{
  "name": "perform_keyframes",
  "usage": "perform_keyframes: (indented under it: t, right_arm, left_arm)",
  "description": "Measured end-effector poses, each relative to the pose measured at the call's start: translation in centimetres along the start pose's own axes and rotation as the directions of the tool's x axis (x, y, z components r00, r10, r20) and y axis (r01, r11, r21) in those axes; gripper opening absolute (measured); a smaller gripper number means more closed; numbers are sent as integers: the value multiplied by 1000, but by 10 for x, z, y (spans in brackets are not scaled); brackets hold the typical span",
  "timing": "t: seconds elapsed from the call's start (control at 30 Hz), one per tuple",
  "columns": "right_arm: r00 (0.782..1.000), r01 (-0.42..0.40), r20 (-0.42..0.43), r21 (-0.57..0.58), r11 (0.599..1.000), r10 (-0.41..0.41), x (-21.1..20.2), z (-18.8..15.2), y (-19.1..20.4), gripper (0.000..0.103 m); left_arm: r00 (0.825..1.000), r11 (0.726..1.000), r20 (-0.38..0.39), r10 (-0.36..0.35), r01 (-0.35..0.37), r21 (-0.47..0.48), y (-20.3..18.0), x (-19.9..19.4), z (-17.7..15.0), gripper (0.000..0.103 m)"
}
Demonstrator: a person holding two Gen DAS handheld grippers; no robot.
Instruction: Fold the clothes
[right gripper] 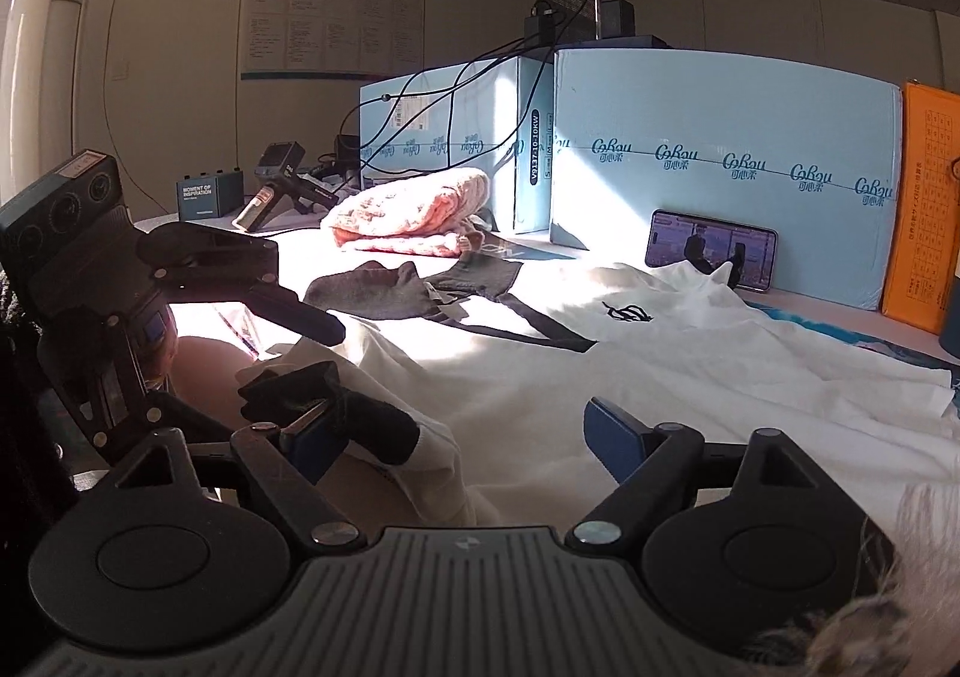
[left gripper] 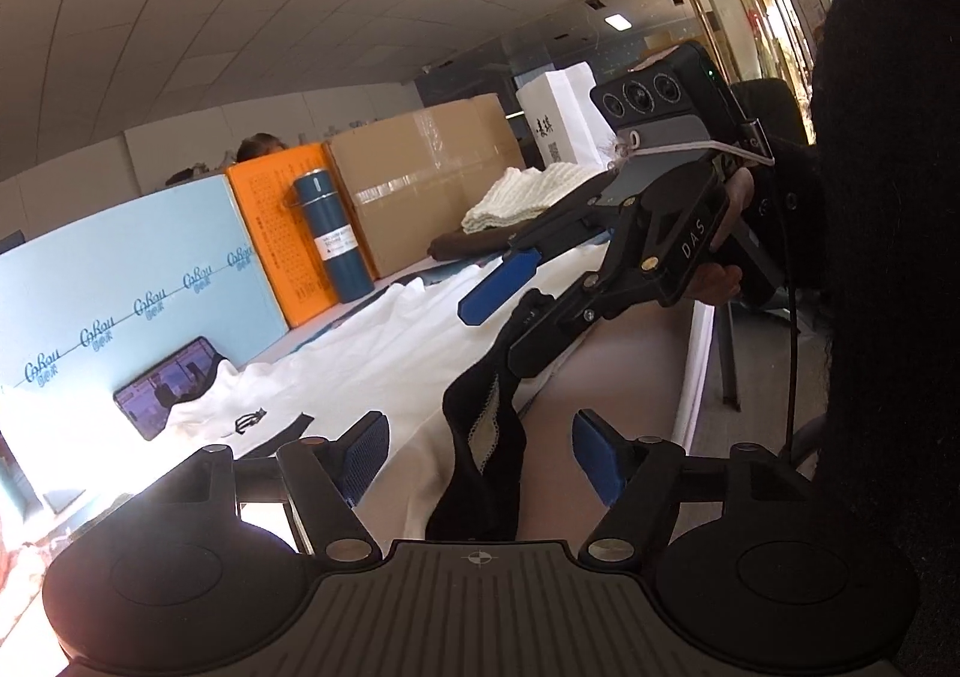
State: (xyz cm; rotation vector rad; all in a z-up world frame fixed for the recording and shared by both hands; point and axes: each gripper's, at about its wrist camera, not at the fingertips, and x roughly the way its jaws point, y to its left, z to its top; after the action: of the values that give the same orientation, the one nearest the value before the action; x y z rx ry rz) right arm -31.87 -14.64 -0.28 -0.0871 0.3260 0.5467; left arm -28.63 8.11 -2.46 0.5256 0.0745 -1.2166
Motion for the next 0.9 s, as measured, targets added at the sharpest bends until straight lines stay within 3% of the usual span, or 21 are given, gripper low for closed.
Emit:
perform_keyframes:
  t: [0.07,0.17,0.27,0.33,0.37,0.43,0.5,0.53,0.6,0.63,0.7,0.9]
  right_arm:
    - [999,-33,11,-10,999,33,-1,1,2,34]
    - [996,-78,48,13,997,77,-6,2,0,19]
    - [986,-119,122,69,991,110,-15,3,-8,14]
    - [980,-134,160,101,986,116,-21,3,-12,13]
    - [978,-138,172,113,984,117,-23,2,-13,13]
    - [979,-138,163,114,984,119,-23,1,-13,13]
    - [979,-144,158,113,983,125,-22,-1,-12,13]
    - [979,-145,158,113,983,127,-22,-1,-12,13]
    - [986,-118,129,110,987,103,-21,-1,-12,18]
    - [991,-91,103,111,990,80,-20,-2,-12,35]
    - [1000,-9,21,99,995,7,-17,-5,-14,53]
    - [984,139,-125,95,986,-127,-37,-19,-42,52]
  left_arm:
    - [1000,1000,-6,6,-6,-15,1,1,-2,69]
    - [1000,999,-7,15,-15,-32,4,1,-3,68]
    - [1000,998,-12,17,-17,-59,8,2,-5,67]
    - [1000,996,-6,6,-7,-88,13,2,-5,60]
    - [1000,994,3,-1,2,-105,16,2,-4,52]
    - [999,990,30,-23,27,-141,22,1,-2,45]
    - [997,986,55,-50,58,-154,27,0,1,17]
    - [996,986,64,-60,69,-149,28,0,2,11]
    - [998,992,60,-18,25,-126,30,1,5,7]
    - [998,993,58,2,5,-119,31,2,5,6]
    - [997,993,65,38,-31,-112,35,2,9,6]
    - [995,995,64,80,-76,-66,48,4,20,7]
